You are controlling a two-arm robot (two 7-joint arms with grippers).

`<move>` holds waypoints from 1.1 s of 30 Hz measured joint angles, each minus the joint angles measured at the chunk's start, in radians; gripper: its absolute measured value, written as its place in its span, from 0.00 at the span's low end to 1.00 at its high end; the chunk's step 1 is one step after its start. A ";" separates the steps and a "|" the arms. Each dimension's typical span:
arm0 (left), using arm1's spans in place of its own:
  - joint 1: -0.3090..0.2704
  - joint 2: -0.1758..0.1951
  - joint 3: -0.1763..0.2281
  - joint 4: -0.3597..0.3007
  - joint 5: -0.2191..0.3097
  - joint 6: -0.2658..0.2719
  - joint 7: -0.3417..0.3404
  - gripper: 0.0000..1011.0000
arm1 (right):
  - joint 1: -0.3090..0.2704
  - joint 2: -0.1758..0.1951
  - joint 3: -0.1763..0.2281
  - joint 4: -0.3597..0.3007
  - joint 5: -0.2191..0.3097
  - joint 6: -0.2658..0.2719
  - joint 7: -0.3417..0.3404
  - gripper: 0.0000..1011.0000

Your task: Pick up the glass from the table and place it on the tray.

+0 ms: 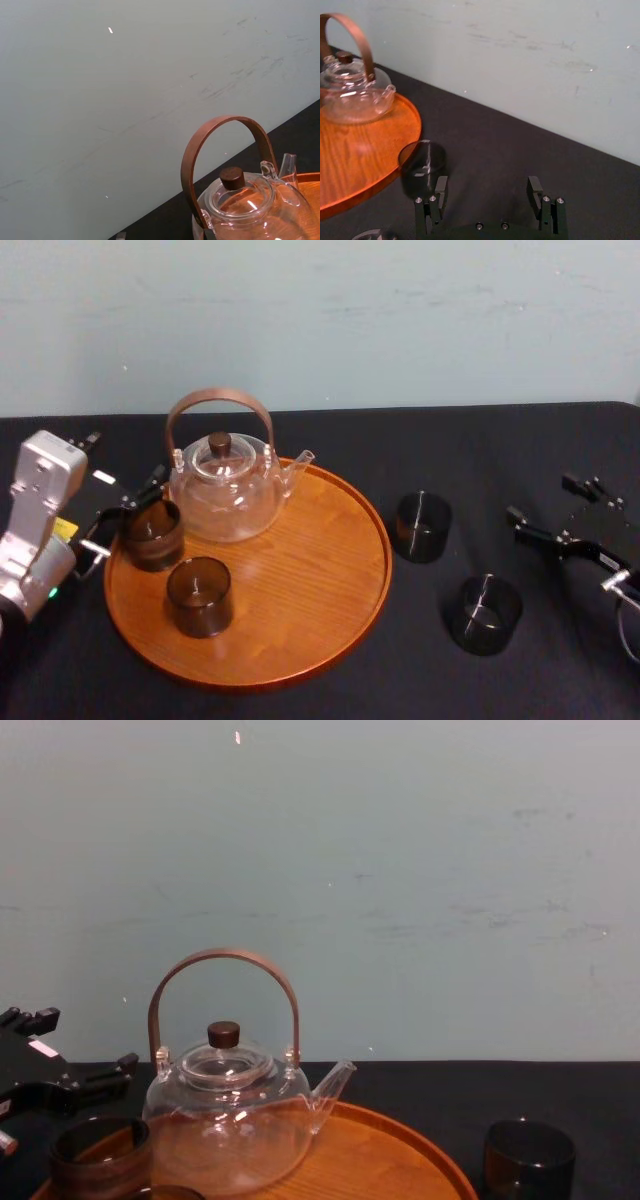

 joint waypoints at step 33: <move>0.000 0.000 0.000 0.000 0.000 0.000 0.000 0.99 | -0.217 0.150 0.107 -0.064 -0.040 -0.060 0.254 0.99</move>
